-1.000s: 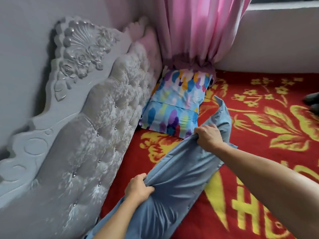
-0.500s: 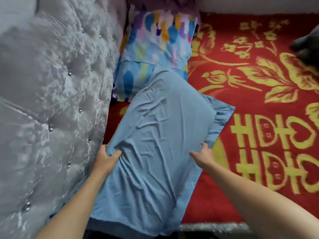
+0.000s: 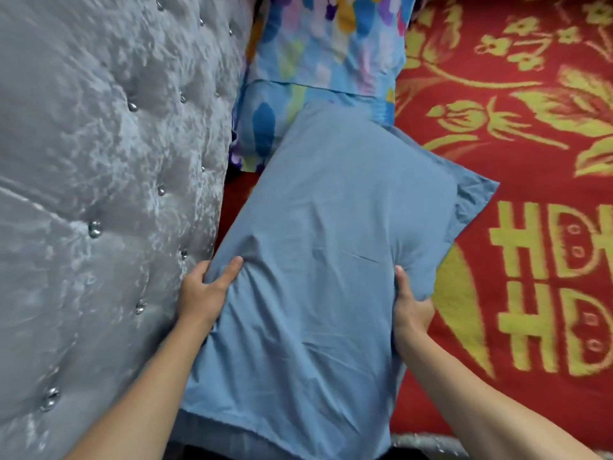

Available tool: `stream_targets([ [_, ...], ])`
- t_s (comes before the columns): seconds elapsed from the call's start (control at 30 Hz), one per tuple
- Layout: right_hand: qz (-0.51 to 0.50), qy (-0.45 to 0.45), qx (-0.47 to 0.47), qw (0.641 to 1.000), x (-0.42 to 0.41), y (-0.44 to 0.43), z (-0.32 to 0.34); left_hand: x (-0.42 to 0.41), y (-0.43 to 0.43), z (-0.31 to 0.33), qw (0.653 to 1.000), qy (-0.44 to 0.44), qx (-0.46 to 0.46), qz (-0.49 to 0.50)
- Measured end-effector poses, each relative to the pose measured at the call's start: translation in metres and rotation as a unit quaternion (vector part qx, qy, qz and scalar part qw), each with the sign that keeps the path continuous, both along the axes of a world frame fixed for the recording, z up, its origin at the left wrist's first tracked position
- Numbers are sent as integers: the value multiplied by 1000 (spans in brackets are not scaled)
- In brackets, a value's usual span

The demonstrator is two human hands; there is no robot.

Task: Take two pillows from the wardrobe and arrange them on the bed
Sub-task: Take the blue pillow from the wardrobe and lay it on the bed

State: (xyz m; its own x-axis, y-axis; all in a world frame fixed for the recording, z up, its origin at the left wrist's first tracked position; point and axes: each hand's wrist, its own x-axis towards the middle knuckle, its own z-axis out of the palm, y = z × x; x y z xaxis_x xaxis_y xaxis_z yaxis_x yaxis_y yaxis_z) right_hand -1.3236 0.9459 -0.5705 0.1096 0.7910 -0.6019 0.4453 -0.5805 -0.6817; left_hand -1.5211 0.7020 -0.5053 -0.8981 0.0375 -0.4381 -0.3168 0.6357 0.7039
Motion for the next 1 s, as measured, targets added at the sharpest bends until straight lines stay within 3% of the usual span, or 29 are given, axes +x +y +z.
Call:
stream_targets([
  [0.17, 117, 47, 85, 988, -6, 18, 18, 38, -22, -28, 995, -36, 11, 94],
  [0.3, 265, -28, 81, 960, -30, 15, -8, 62, -45, -80, 980, -80, -2, 180],
  [0.4, 354, -133, 13, 926, -38, 13, -36, 46, -46, -105, 983, -67, -45, 165],
  [0.57, 429, -200, 22, 881, -28, 22, -40, 10, -23, -114, 984, -30, -140, 107],
  [0.63, 478, -220, 158, 836, -32, 27, -29, 1, -3, -105, 982, 21, -173, 71],
  [0.73, 525, -130, 419, 729, -86, 26, -16, -19, 38, -87, 967, 197, -154, -50],
  [0.8, 599, -74, 459, 652, -142, 16, -20, -32, 63, -88, 940, 247, -191, -136],
  [0.9, 716, -101, 469, 506, -206, 19, -44, -31, 72, -113, 918, 224, -252, -206],
  [0.93, 721, -122, 470, 494, -217, 35, -54, -26, 65, -125, 915, 218, -265, -212],
  [1.0, 688, -163, 463, 535, -229, 79, -70, -15, 41, -145, 915, 207, -284, -196],
])
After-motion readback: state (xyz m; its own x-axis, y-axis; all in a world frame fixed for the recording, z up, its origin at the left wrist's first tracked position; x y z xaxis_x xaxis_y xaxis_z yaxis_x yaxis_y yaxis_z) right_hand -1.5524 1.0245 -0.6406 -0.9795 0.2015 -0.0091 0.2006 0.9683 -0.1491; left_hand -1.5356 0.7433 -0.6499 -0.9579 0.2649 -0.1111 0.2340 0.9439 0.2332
